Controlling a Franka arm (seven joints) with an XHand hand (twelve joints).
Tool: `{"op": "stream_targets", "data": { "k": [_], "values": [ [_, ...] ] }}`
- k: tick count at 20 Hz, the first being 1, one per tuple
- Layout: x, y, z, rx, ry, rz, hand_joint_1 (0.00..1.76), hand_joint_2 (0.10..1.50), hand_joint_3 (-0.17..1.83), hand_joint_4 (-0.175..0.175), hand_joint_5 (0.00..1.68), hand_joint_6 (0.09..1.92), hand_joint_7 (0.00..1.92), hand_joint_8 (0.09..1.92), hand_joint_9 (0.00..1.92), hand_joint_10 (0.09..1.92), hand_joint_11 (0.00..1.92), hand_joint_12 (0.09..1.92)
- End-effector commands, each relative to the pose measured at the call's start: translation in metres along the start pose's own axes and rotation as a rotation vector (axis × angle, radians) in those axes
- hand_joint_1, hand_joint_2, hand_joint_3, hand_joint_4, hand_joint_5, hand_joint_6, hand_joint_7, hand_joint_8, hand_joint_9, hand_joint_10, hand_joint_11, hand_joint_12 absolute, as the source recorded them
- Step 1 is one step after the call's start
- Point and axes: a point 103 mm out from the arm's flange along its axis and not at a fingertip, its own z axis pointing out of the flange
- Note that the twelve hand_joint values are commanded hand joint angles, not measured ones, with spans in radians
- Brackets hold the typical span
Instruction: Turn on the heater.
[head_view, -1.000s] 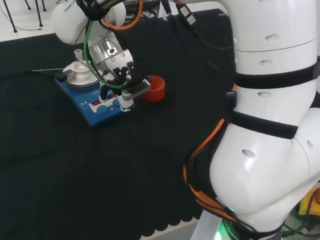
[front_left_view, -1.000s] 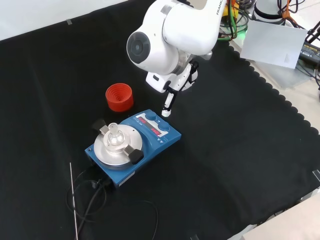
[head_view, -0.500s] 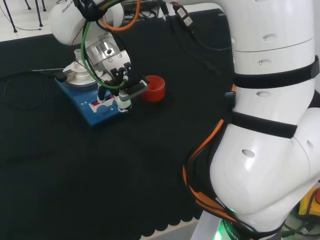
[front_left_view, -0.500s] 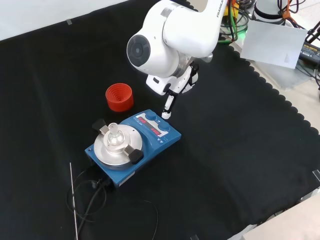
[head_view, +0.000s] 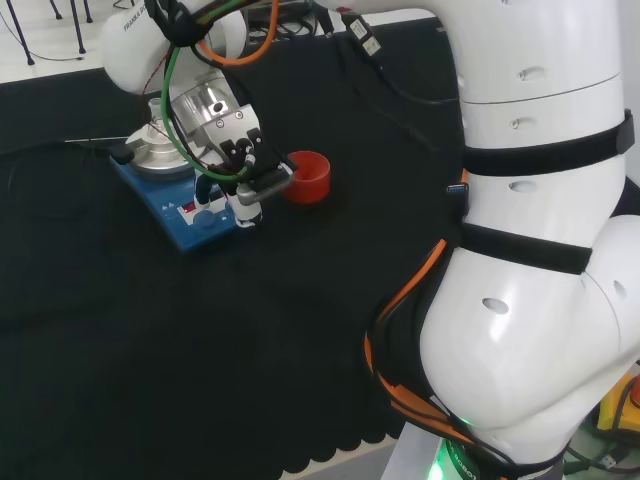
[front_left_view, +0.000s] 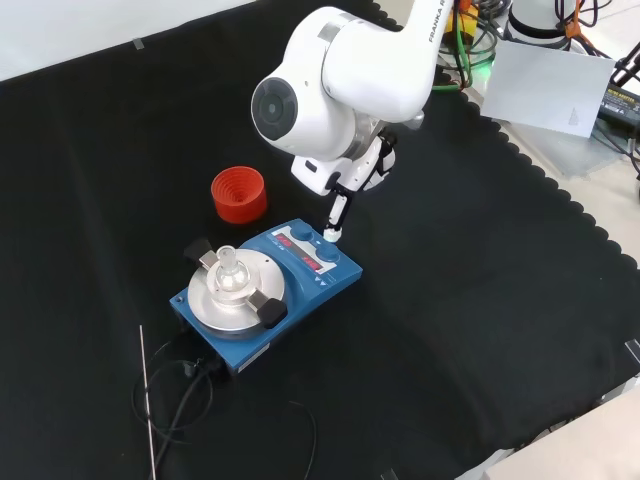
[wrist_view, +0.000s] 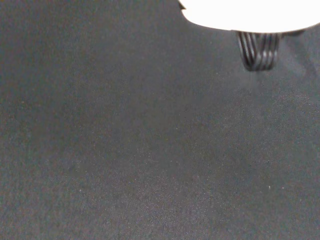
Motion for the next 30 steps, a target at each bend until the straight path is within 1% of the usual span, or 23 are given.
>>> {"op": "stream_targets", "data": {
  "k": [1, 7, 17, 21, 24, 26, 30],
  "values": [
    [0.001, 0.002, 0.001, 0.002, -0.001, -0.003, 1.59, 0.50, 1.32, 0.004, 0.28, 0.09, 1.71, 1.92, 1.92, 1.69, 1.92, 1.55],
    [0.001, 0.004, 0.003, 0.009, -0.011, -0.003, 1.59, 0.50, 1.32, 0.003, 0.28, 0.09, 1.71, 1.92, 1.92, 1.69, 1.92, 1.55],
    [0.003, 0.008, 0.005, 0.021, 0.001, -0.003, 1.59, 0.50, 1.32, 0.003, 0.29, 0.09, 1.71, 1.92, 1.92, 1.68, 1.92, 1.55],
    [-0.001, 0.016, 0.012, 0.020, 0.008, -0.009, 1.59, 0.50, 1.33, 0.003, 0.29, 0.09, 1.71, 1.92, 1.92, 1.68, 1.92, 1.55],
    [0.002, 0.019, 0.016, 0.018, 0.008, -0.011, 1.59, 0.50, 1.33, 0.003, 0.29, 0.09, 1.71, 1.92, 1.92, 1.68, 1.92, 1.55],
    [0.007, 0.019, 0.012, 0.024, -0.001, -0.006, 1.59, 0.50, 1.33, 0.003, 0.29, 0.09, 1.71, 1.92, 1.92, 1.68, 1.92, 1.55],
    [0.008, 0.019, 0.012, 0.023, 0.001, -0.008, 1.59, 0.50, 1.33, 0.003, 0.29, 0.09, 1.71, 1.92, 1.92, 1.68, 1.92, 1.55]
  ]
}}
